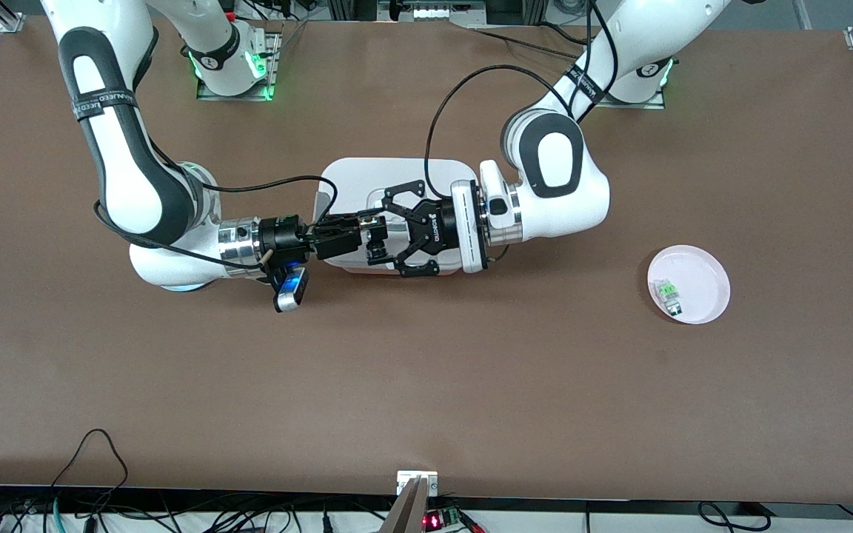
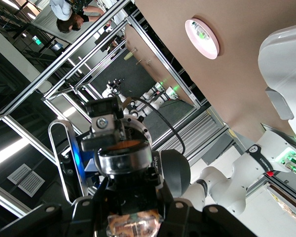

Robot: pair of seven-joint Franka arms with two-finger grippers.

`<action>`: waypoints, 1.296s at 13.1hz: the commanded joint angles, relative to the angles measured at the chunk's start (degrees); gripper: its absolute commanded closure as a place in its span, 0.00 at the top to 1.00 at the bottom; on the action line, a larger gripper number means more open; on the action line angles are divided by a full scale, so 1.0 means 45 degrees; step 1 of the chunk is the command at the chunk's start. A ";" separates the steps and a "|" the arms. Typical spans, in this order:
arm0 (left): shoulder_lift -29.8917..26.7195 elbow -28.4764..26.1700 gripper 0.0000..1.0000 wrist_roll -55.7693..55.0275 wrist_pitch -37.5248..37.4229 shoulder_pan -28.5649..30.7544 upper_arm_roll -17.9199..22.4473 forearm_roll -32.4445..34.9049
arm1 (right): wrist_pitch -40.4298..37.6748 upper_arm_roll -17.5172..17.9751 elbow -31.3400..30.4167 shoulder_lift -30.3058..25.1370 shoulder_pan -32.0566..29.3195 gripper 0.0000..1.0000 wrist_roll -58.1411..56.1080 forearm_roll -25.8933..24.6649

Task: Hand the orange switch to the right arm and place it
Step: 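Grasp the switch with the right gripper from the left gripper, then open the left gripper and pull both grippers apart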

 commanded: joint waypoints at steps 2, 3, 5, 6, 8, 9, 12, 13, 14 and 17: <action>-0.0485 -0.0124 1.00 0.0400 0.0051 0.0111 0.0059 -0.0403 | -0.0018 0.0046 -0.0020 -0.0140 -0.0242 0.28 0.0138 0.0095; -0.0698 -0.0260 1.00 0.0304 -0.0084 0.0460 0.0040 -0.0287 | -0.0018 0.0046 -0.0020 -0.0198 -0.0243 0.28 0.0138 0.0057; -0.0915 -0.0611 1.00 0.0283 -0.1191 0.1046 0.0079 -0.0208 | 0.0001 0.0046 0.0000 -0.0355 -0.0437 0.28 0.0099 -0.0622; -0.0935 -0.0767 1.00 0.0283 -0.1856 0.1474 0.0079 0.0198 | 0.0001 0.0046 0.0000 -0.0529 -0.0593 0.28 -0.0056 -0.1207; -0.0896 -0.0827 1.00 0.0148 -0.3534 0.2567 0.0079 0.1932 | -0.0386 0.0046 -0.0098 -0.0881 -0.0943 0.28 -0.0057 -0.2728; -0.0876 -0.0827 1.00 -0.0124 -0.4316 0.3056 0.0079 0.2791 | -0.0699 0.0046 -0.0098 -0.0941 -0.1178 0.28 -0.0057 -0.3645; -0.0876 -0.0575 1.00 -0.1507 -0.6561 0.4423 0.0079 0.5621 | -0.0897 0.0027 -0.0117 -0.1330 -0.1453 0.25 -0.0096 -0.6069; -0.0876 -0.0419 1.00 -0.2093 -0.7421 0.4969 0.0060 0.6773 | -0.0897 0.0027 -0.0137 -0.1544 -0.1453 0.25 -0.0116 -0.7082; -0.0876 -0.0301 1.00 -0.2428 -0.8377 0.5419 0.0079 0.7577 | -0.0916 0.0046 -0.0156 -0.1721 -0.1492 0.25 -0.0155 -0.8252; -0.0876 -0.0300 1.00 -0.4200 -1.0488 0.6513 0.0157 0.9977 | -0.1150 0.0046 -0.0292 -0.2112 -0.1725 0.17 -0.1535 -1.1205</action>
